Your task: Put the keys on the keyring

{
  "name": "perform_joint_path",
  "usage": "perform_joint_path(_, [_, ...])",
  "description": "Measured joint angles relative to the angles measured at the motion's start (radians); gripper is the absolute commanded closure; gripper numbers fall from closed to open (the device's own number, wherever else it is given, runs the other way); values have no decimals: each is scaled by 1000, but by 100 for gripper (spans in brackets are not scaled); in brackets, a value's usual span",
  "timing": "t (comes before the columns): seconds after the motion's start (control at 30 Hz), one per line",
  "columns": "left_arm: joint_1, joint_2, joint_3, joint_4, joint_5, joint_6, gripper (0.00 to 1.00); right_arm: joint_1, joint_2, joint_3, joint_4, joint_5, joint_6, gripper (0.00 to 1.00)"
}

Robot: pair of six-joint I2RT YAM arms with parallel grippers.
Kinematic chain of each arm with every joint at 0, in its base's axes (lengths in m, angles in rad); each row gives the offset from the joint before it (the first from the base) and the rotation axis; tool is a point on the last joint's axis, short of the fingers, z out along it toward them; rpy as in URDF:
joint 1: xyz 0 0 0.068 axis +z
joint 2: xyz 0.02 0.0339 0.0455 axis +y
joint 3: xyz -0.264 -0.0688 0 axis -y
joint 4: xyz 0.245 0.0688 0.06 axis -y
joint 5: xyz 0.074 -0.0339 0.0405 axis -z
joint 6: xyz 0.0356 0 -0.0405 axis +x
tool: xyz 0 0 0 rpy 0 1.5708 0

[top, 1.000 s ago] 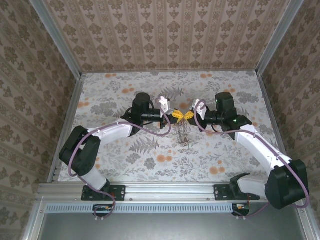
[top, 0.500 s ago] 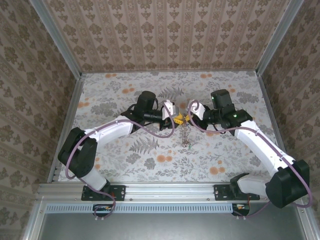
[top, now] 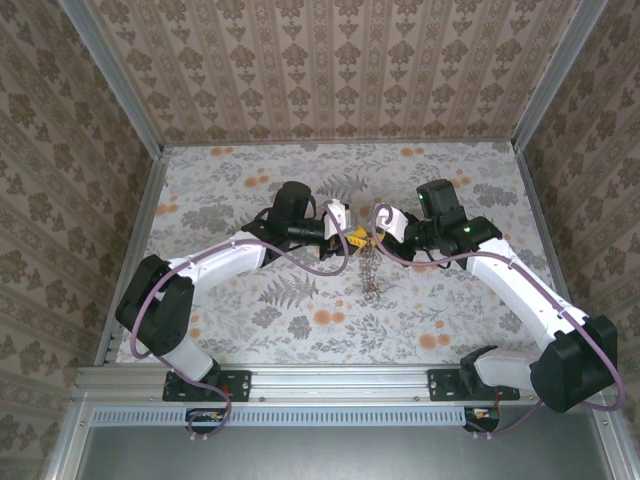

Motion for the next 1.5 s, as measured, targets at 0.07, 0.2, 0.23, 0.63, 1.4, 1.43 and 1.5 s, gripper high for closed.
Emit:
perform_joint_path(0.07, [-2,0,0,0,2,0,78,1,0,0,1,0,0,100])
perform_joint_path(0.2, [-8,0,0,-2,8,0,80,3,0,0,2,-1,2,100])
perform_joint_path(0.23, [-9,0,1,-2,9,0,80,3,0,0,4,-2,4,100])
perform_joint_path(0.63, [-12,0,16,-8,13,-4,100,4,-1,-2,20,-5,8,93])
perform_joint_path(1.4, [27,12,-109,519,95,-342,100,-97,-31,-179,436,-243,229,83])
perform_joint_path(1.43, [27,12,-109,516,95,-340,100,-97,-31,-179,436,-241,233,83])
perform_joint_path(1.5, [27,12,-109,500,87,-325,100,-97,-31,-180,430,-233,233,80])
